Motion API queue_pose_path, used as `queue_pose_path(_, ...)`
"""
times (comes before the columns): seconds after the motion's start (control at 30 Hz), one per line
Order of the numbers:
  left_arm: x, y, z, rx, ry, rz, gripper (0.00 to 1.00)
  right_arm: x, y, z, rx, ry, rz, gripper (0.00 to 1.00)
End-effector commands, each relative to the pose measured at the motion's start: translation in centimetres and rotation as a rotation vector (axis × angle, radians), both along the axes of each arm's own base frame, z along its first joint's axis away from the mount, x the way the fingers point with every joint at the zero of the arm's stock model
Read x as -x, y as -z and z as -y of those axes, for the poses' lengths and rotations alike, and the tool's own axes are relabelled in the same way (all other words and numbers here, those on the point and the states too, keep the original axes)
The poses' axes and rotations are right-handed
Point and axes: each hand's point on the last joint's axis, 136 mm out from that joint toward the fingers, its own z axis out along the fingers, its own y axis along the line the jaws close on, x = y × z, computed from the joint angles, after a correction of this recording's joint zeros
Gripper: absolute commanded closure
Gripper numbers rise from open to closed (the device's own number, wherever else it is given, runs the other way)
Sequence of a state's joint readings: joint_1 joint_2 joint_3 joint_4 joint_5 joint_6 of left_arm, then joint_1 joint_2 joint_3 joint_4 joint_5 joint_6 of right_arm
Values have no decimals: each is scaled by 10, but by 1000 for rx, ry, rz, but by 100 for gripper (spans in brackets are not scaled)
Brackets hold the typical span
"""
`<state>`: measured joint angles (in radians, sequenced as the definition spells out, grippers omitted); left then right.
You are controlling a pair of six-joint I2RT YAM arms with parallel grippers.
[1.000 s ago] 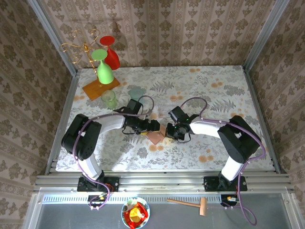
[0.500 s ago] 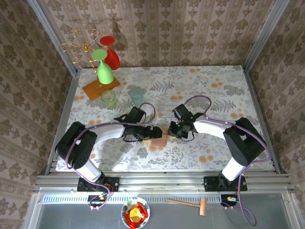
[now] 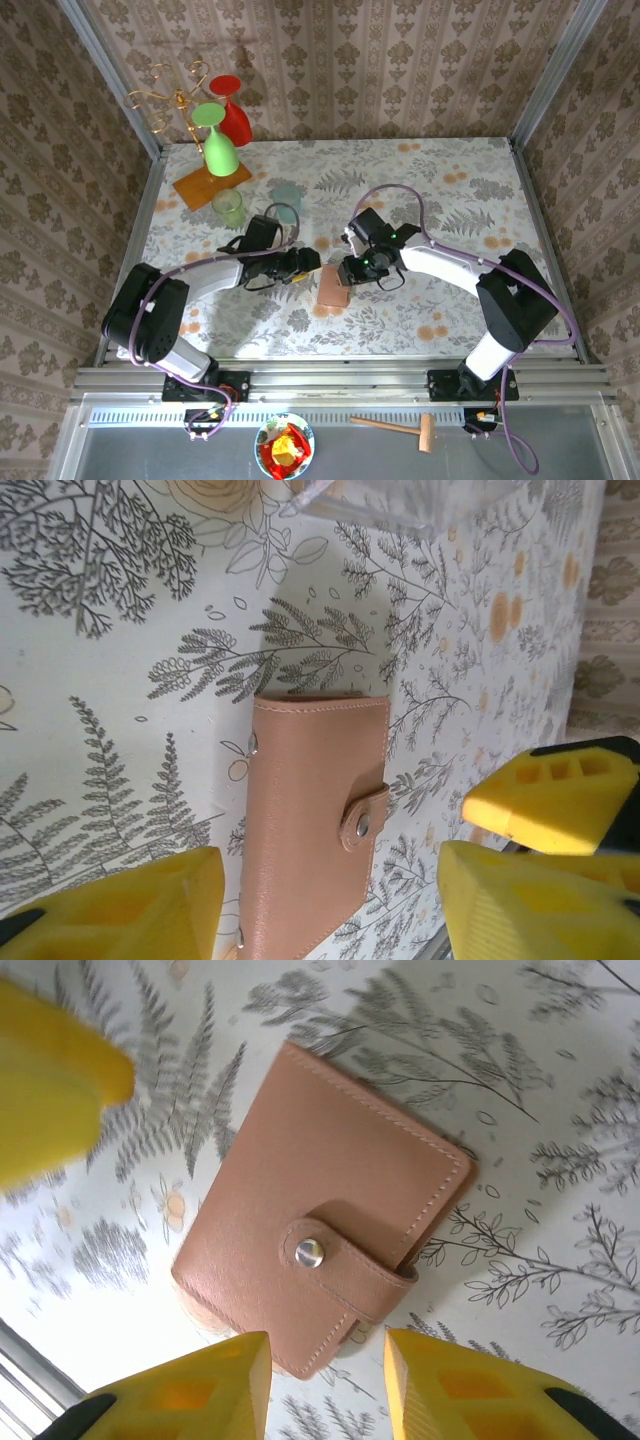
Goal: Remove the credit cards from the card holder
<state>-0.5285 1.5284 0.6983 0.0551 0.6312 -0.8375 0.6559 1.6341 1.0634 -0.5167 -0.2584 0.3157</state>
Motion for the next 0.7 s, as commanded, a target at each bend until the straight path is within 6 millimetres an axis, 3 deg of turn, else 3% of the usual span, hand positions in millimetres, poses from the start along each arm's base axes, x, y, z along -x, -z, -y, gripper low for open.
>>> queue_pose_path(0.0,-7,-13,-2,98,-50,-10,44,6,2,12,130,-299,106,62)
queue_pose_path(0.3,-1,-6,-15,98,-81,-43,46,11,12,-1,254,-811,255,61)
queue_pose_path(0.67,2,-2,-42,96,-143,-51,46,1,17,-13,265,-951,283,52)
